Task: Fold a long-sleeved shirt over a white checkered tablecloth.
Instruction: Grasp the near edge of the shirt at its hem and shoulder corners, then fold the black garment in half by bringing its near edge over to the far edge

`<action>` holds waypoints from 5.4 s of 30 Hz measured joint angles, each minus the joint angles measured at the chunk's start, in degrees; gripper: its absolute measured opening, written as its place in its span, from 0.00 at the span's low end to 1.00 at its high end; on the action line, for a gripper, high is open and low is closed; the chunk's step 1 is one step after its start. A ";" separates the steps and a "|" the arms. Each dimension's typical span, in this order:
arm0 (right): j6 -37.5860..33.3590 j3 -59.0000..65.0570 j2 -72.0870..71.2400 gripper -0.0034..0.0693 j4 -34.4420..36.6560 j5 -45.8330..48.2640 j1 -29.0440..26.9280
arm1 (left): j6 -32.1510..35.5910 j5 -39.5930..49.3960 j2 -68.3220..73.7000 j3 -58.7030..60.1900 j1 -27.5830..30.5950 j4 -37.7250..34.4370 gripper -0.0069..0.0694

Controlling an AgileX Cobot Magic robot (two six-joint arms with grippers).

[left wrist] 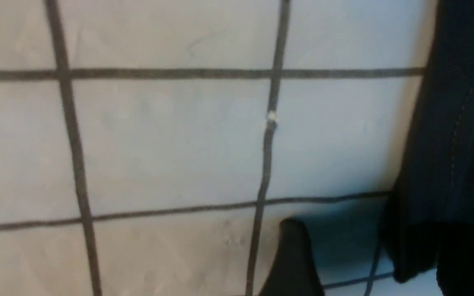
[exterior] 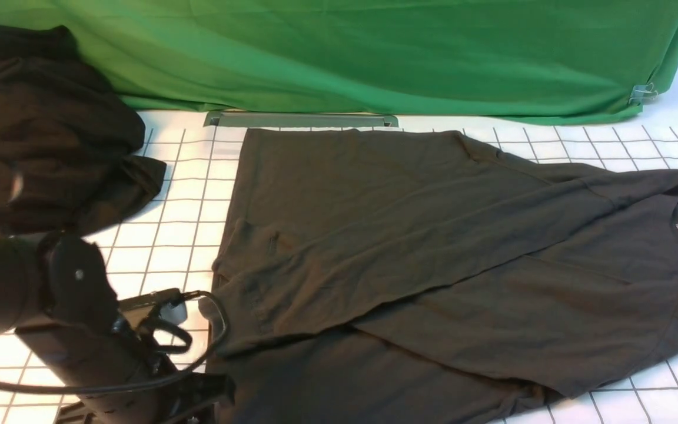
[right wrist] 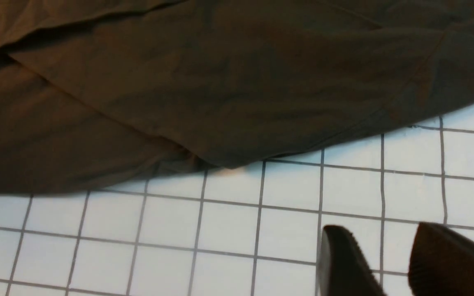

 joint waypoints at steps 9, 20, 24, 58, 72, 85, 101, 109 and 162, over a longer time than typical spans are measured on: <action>-0.05 0.00 0.00 0.38 0.00 0.04 0.00 | 1.44 -2.40 -0.40 0.55 0.00 -3.41 0.67; -0.05 2.22 0.00 0.38 0.00 0.23 0.00 | 5.25 3.13 0.32 -2.47 0.00 -4.63 0.59; -0.05 4.88 0.00 0.38 0.00 0.41 0.00 | 5.72 5.61 0.32 -4.82 0.00 -5.64 0.55; 0.01 6.91 0.00 0.38 0.05 0.23 0.00 | 9.01 -0.51 0.32 0.68 0.00 -9.82 0.40; -2.04 6.91 1.05 0.40 1.69 0.11 4.12 | 12.37 1.76 -2.87 -0.32 1.30 -9.00 0.11; 2.99 2.69 21.35 0.83 -10.07 -5.72 25.31 | 13.46 5.87 -7.89 -3.26 9.22 -8.42 0.11; 14.69 -6.99 48.31 0.83 -29.62 -5.98 31.32 | 14.41 5.52 -7.89 -3.26 9.22 -7.32 0.11; 15.15 -7.42 53.78 0.82 -35.57 -10.33 31.32 | 14.72 5.40 -7.89 -3.26 9.22 -7.33 0.11; 10.57 -9.77 31.99 0.06 -21.61 8.33 31.36 | 15.09 18.94 -26.58 -6.55 9.22 -5.99 0.11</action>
